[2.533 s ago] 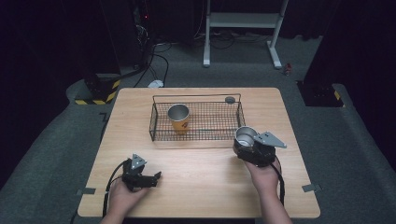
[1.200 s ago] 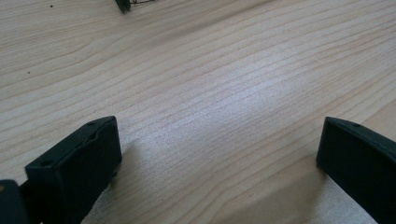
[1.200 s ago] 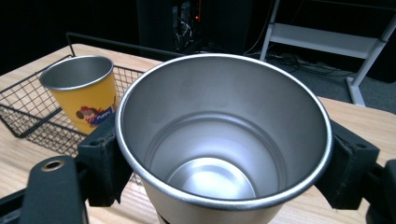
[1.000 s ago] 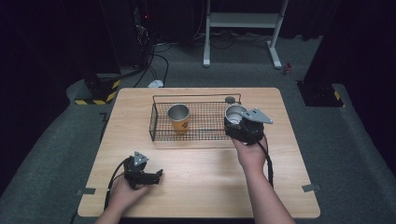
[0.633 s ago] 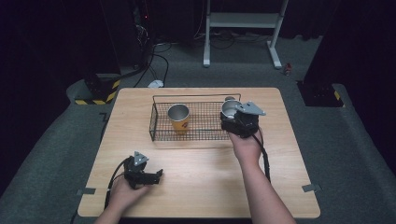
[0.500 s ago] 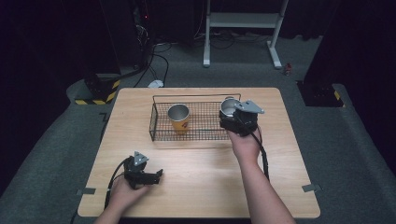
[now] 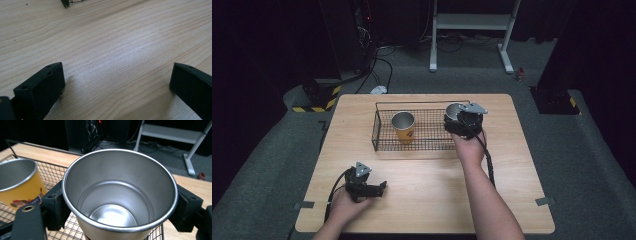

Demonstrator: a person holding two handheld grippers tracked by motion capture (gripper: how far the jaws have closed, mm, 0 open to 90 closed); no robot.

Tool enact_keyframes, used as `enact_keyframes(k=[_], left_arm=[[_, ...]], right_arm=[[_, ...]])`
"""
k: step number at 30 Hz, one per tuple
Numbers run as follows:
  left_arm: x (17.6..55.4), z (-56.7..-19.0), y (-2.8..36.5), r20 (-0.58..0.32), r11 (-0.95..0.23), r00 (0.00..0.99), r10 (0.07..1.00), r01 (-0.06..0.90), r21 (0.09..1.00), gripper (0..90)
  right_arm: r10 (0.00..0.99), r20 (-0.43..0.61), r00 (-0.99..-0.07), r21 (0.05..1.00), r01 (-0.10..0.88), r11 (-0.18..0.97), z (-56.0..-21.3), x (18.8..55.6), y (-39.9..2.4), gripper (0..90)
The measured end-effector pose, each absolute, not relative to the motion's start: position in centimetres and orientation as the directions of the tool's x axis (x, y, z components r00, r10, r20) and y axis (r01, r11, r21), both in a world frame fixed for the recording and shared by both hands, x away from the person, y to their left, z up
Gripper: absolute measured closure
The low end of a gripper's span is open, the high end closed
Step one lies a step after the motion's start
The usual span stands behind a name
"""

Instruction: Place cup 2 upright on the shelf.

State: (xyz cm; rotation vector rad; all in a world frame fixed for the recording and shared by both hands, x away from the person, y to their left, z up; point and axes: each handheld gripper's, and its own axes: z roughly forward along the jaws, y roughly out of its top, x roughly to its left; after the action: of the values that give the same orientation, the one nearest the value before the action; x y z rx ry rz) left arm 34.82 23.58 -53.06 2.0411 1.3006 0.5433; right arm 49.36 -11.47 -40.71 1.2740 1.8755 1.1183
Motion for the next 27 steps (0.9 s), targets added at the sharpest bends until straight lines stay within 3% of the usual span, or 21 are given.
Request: enact_keyframes(k=[11,27], left_arm=[[34.9,-53.0,23.6,0.009,-0.303,0.423,0.906,0.635,0.711,0.2],[34.9,-53.0,23.6,0.009,-0.304,0.422,0.907,0.637,0.709,0.2]], right_arm=[[0.931,-0.039,-0.363,0.85,0.477,0.222,-41.7,50.9,-9.7,18.4],[0.936,0.016,-0.351,0.769,0.603,0.213,-45.4,53.6,-8.8,18.4]])
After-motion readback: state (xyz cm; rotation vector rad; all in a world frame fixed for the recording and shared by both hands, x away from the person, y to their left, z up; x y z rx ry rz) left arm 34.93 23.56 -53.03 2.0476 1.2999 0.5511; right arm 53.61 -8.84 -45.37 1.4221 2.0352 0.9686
